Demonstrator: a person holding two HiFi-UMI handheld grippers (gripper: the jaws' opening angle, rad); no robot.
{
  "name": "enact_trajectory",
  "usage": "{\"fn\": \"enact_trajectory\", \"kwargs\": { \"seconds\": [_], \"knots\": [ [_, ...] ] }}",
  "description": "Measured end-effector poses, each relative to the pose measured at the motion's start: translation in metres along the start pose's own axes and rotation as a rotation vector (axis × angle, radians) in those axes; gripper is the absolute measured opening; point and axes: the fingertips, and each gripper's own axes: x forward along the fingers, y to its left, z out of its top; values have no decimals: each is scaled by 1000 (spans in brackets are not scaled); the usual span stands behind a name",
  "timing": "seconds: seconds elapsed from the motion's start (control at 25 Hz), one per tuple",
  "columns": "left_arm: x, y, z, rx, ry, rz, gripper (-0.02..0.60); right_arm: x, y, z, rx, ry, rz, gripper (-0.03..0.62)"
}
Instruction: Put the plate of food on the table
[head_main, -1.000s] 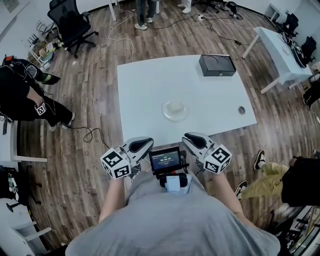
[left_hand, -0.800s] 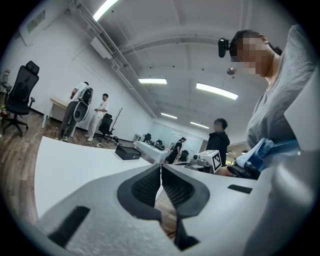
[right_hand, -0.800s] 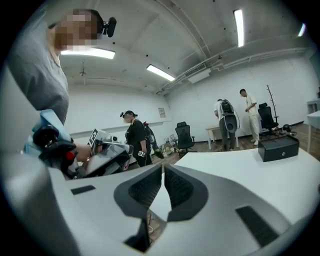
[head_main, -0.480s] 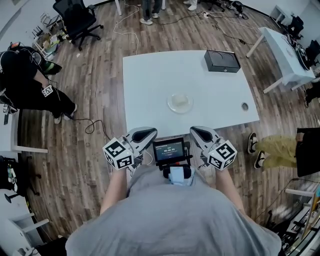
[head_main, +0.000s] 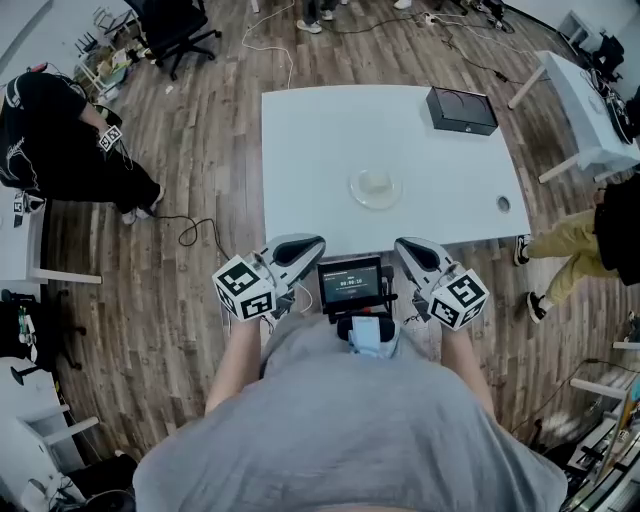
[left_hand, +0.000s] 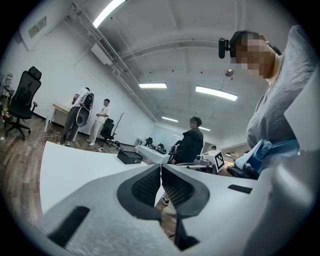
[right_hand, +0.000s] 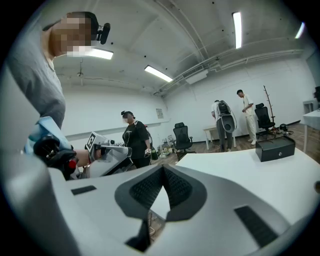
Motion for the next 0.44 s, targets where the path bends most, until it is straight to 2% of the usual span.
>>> {"fn": "enact_trajectory", "kwargs": {
  "seconds": [0.44],
  "knots": [
    [-3, -4, 1, -5, -2, -1, 20, -2, 6, 1, 4, 7, -3, 29]
  ]
}}
